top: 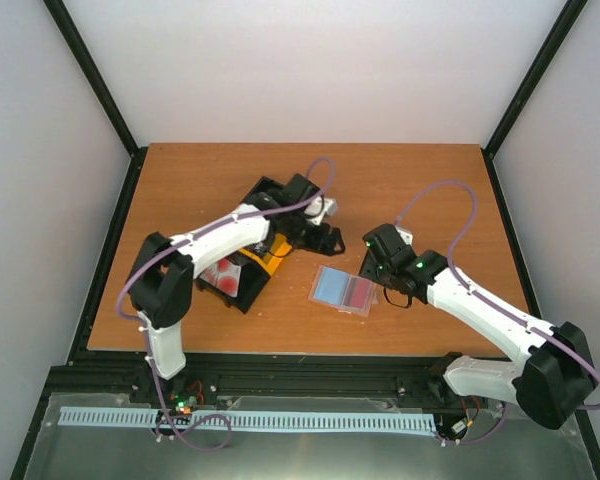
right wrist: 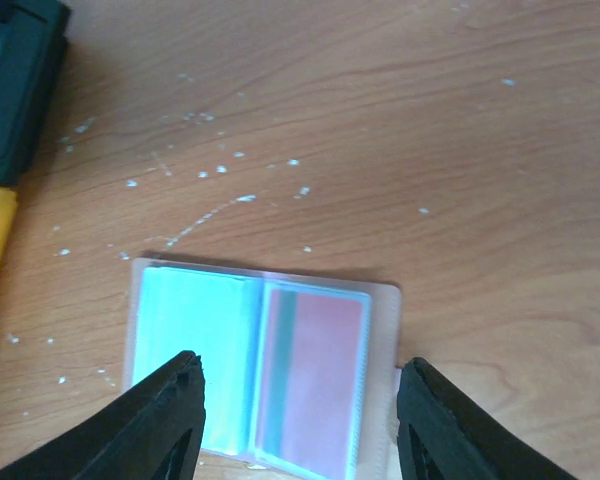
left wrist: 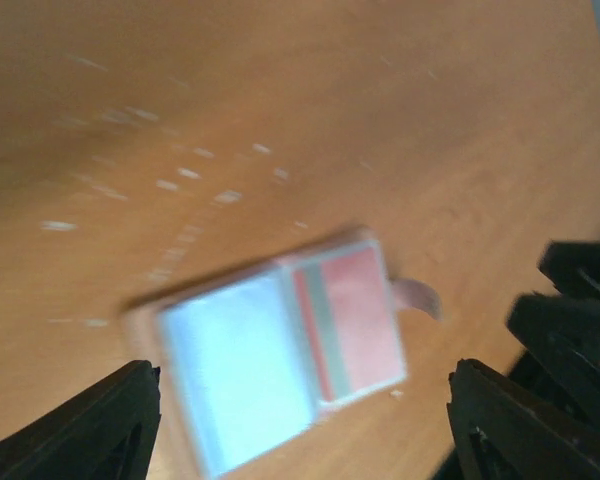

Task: Put the credit cards into the card holder
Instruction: Pick up the credit card from the storage box.

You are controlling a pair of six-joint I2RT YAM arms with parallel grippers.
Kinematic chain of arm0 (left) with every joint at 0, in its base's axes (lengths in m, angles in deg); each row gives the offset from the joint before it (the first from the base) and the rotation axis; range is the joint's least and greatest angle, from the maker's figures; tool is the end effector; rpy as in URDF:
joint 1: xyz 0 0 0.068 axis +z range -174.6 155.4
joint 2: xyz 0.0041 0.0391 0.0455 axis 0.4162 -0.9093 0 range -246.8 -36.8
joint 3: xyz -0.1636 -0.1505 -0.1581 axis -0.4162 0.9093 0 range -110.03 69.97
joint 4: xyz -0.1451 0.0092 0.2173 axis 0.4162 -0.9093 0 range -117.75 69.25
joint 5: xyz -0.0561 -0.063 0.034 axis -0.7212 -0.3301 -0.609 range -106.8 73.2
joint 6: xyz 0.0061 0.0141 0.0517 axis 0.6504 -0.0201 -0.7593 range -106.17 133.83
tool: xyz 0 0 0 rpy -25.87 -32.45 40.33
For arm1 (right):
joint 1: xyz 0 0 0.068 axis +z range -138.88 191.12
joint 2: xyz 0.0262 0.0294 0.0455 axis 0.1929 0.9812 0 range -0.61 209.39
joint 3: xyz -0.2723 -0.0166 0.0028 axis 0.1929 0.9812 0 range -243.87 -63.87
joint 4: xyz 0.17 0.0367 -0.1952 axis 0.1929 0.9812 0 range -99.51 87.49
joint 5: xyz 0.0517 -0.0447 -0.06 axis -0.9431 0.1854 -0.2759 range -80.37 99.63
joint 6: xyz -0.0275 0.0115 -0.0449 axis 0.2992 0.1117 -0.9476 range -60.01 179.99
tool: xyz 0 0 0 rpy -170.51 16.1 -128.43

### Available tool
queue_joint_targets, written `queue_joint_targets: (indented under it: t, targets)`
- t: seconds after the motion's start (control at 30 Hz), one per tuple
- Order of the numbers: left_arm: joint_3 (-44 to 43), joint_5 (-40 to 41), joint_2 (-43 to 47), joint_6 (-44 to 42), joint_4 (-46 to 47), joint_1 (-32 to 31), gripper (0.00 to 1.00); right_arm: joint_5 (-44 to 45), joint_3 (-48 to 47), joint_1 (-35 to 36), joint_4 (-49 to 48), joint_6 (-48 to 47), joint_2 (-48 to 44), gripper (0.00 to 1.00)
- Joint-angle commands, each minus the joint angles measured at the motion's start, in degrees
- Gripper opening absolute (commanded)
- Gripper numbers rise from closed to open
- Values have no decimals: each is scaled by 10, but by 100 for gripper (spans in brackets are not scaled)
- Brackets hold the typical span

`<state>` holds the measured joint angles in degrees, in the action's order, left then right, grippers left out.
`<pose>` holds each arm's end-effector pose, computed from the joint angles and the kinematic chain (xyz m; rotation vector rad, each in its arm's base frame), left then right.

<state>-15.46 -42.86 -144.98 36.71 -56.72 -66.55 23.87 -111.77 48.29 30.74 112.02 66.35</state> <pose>0.2918 -0.2835 0.2343 0.6348 2.6969 -0.9550 0.1832 0.1280 0.2399 0.4210 2.5444 0.2677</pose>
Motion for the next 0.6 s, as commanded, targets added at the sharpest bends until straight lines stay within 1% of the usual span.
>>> queue_joint_targets:
  t: [0.0,0.07,0.2,0.3,0.4,0.5,0.57]
  targets:
    - [-6,106,40,-3,-52,60,83,-49,-10,-12,-82,-61,16,54]
    - [-5,120,45,-3,-60,89,83,-78,-14,-19,-111,-86,32,54]
    - [-13,143,43,0,-85,141,78,-132,-48,-27,-143,-136,95,55]
    - [-3,161,67,8,-99,159,77,-172,-80,-27,-160,-167,142,54]
    - [42,174,119,23,-105,163,77,-191,-89,-27,-176,-170,170,54]
    - [105,212,175,55,-124,167,77,-234,-87,-21,-208,-188,184,54]
    - [141,245,210,90,-145,172,73,-245,-101,-4,-211,-210,191,53]
